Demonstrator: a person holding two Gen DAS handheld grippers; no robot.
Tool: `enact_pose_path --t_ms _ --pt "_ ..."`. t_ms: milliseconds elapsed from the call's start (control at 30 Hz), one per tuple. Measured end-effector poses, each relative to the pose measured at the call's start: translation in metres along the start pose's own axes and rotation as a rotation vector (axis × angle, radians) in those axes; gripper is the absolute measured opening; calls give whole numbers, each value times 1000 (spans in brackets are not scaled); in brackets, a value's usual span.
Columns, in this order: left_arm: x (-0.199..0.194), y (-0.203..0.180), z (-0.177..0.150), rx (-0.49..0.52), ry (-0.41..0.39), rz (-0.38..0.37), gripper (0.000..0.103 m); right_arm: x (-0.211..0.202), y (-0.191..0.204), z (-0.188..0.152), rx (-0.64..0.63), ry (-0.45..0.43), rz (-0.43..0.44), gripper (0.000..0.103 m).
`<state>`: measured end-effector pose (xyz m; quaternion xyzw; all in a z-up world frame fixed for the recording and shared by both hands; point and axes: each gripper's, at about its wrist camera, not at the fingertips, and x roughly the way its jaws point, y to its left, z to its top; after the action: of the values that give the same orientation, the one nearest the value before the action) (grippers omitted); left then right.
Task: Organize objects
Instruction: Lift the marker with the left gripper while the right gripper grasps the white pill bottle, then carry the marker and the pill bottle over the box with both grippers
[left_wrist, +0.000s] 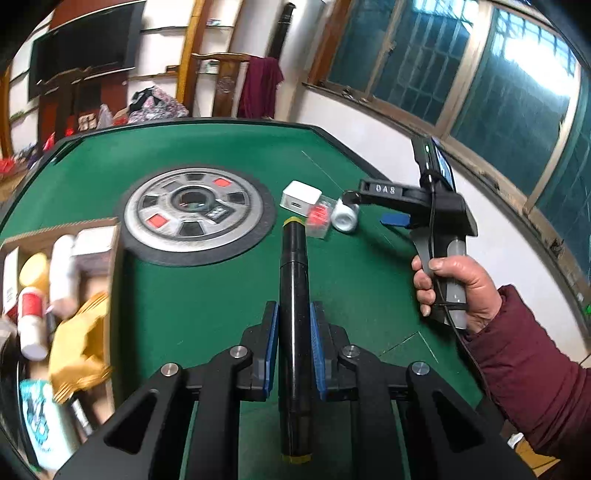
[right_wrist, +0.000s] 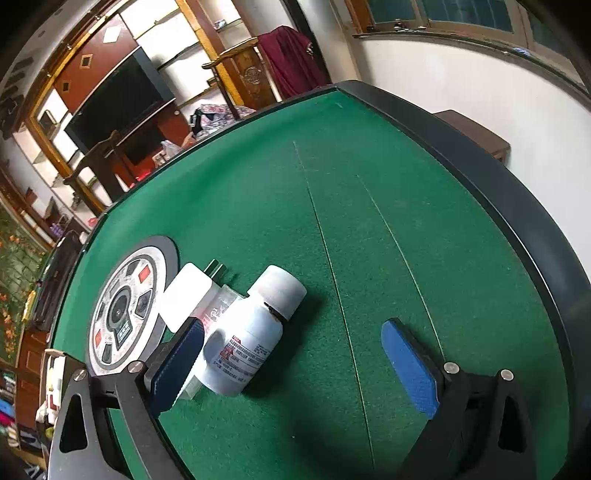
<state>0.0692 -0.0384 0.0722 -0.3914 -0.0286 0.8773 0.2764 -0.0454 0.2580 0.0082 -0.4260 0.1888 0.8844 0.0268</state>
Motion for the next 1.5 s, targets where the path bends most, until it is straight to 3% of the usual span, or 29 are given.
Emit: enact_pose_path --t_ms 67,167,300,467,833,1033,1500 --pt "-12 11 -5 -28 -20 6 16 0 5 0 -4 11 -24 83" --pt "-28 28 -12 -64 -48 19 16 4 22 -3 -67 52 -157 42" --pt "-51 50 -22 -107 -90 37 16 11 39 -5 -120 83 -219 40" --pt "-71 74 -30 -166 -126 50 16 14 32 0 -98 83 -228 37" --pt "-98 108 -55 -265 -150 62 16 -40 22 -27 -74 89 -78 37" --pt "-118 111 -63 -270 -176 95 16 -64 43 -42 -92 96 42 37" --pt "-145 108 -70 -254 -186 228 16 -80 129 -72 -232 106 172 37"
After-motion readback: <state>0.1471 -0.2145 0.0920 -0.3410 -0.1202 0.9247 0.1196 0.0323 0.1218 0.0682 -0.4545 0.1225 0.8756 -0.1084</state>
